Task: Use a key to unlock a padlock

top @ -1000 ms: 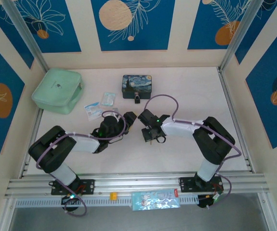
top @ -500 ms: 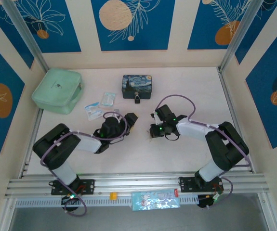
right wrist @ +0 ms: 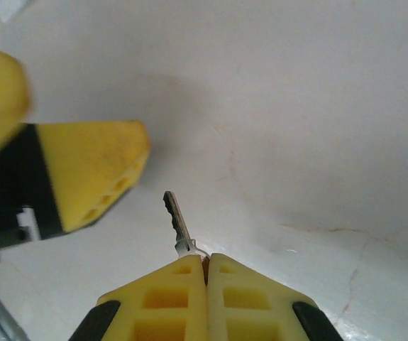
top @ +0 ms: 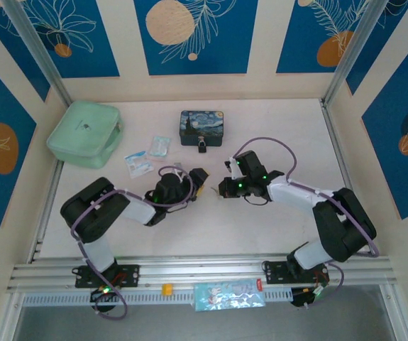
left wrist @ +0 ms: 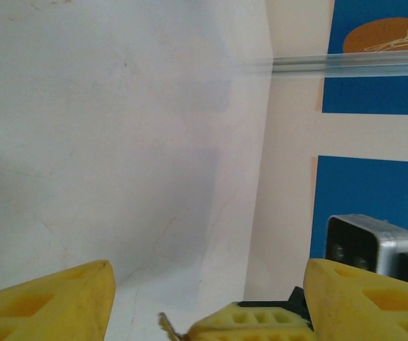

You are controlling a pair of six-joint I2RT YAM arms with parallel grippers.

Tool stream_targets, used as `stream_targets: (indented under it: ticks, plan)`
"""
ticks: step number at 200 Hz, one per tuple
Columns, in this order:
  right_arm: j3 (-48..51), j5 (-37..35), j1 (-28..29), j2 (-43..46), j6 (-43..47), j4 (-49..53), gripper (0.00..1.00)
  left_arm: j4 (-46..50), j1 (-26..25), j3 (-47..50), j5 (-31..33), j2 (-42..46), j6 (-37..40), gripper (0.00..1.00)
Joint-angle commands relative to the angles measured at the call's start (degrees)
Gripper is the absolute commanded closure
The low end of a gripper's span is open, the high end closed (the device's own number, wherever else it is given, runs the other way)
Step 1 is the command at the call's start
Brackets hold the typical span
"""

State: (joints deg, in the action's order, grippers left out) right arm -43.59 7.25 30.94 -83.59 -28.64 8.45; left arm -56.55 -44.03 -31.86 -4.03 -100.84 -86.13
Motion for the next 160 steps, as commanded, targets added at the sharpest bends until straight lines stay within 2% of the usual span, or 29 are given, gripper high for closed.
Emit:
stream_targets:
  ticks: [1,30,76,98,160]
  plan:
    - [0.57,3.55,-0.40,2.26,-2.66,-2.62,1.00,-3.06,-0.86,-1.95,-0.88,-1.11,-0.74,0.32]
    - [0.62,4.62,-0.62,2.65,-4.20,-4.97,1.00,-3.70,-0.98,-2.75,-1.09,-1.55,-0.96,0.34]
    - [0.92,4.80,-0.62,1.02,-5.98,-8.44,1.00,-5.79,-1.14,-2.60,-1.33,-1.73,-1.09,0.51]
    - [0.78,4.92,-0.62,0.26,-6.34,-9.42,1.00,-6.56,-1.14,-1.92,-1.24,-1.82,-1.29,0.61]
    - [0.43,4.15,-0.62,0.63,-6.21,-9.04,1.00,-9.10,-1.12,-1.43,-1.69,-3.31,-1.71,0.99]
